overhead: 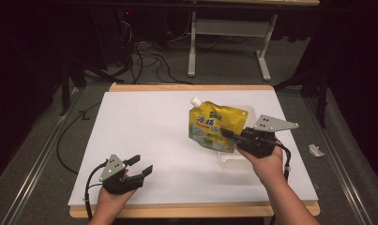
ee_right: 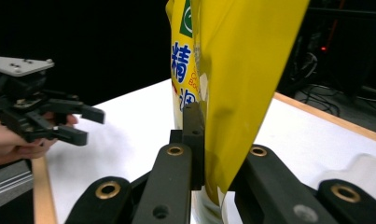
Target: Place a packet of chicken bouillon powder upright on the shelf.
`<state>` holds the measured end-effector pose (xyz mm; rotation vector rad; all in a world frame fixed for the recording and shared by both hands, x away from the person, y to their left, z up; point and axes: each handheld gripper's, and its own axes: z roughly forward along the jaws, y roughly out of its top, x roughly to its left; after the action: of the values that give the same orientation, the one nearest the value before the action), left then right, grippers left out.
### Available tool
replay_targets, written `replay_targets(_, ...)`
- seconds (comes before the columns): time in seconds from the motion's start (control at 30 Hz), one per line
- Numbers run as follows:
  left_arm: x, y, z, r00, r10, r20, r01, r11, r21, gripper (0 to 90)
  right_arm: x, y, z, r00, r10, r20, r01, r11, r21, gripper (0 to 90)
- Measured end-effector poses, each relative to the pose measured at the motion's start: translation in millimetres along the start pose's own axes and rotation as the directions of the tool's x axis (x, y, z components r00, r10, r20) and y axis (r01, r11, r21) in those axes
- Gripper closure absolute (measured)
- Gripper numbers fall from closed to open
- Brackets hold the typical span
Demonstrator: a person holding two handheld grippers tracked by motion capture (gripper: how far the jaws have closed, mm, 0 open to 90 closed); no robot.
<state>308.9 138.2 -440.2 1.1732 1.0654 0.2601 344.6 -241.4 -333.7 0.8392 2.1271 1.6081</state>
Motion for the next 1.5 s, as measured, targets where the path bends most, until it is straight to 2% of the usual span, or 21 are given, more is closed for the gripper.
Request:
replay_targets(0.07,-0.1,-0.1,0.0,1.0000,0.000,0.001,0.000,1.0000,0.000,36.6,-3.2,0.2,-2.1,1.0000,0.003,0.008,-0.003,1.000,0.000,86.9)
replay_targets(0.33,0.0,-0.6,0.1,1.0000,-0.004,0.001,0.004,1.0000,-0.003,36.5,-32.6,-1.5,-18.1,0.9963,0.027,0.082,-0.027,1.000,-0.004,87.0)
replay_targets(0.73,-0.8,-2.9,-0.1,1.0000,0.005,0.003,-0.005,1.0000,0.005,36.3,-59.4,-7.5,-27.0,0.9903,0.041,0.133,-0.041,0.999,-0.001,86.9)
replay_targets(1.03,-0.1,-3.1,0.0,1.0000,0.006,0.003,-0.006,1.0000,0.007,36.4,-74.6,-11.9,-29.7,0.9853,0.057,0.161,-0.058,0.998,0.001,87.0)
replay_targets(1.5,0.2,-3.9,0.4,1.0000,0.005,0.001,-0.005,0.9999,0.014,36.5,-89.0,-14.9,-27.5,0.9828,0.063,0.173,-0.064,0.998,0.002,87.0)
